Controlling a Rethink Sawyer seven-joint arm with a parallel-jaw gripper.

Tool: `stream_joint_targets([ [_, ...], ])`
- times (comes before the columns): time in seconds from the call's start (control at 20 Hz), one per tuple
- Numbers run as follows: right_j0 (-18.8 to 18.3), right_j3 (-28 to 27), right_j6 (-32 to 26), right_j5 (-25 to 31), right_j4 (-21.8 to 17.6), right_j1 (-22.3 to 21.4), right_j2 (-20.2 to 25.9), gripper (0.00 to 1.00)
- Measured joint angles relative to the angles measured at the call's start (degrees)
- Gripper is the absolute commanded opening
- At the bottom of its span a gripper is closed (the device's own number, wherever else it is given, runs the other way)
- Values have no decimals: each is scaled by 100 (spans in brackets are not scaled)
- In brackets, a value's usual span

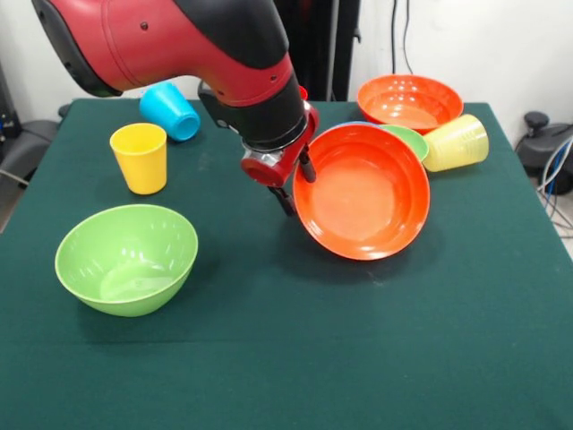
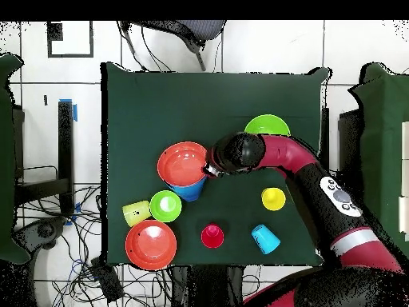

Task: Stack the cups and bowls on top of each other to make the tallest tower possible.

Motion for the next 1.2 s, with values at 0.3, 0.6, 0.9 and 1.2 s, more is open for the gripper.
stream_joint_targets([
  [0.3,-321,148,0,-2,0,-58,98,100],
  [0.6,-1114,603,0,0,0,-236,368,100],
  [0.9,-1717,823,0,0,-8,-350,520,100],
  [1.2,-1830,838,0,0,-23,-405,572,100],
])
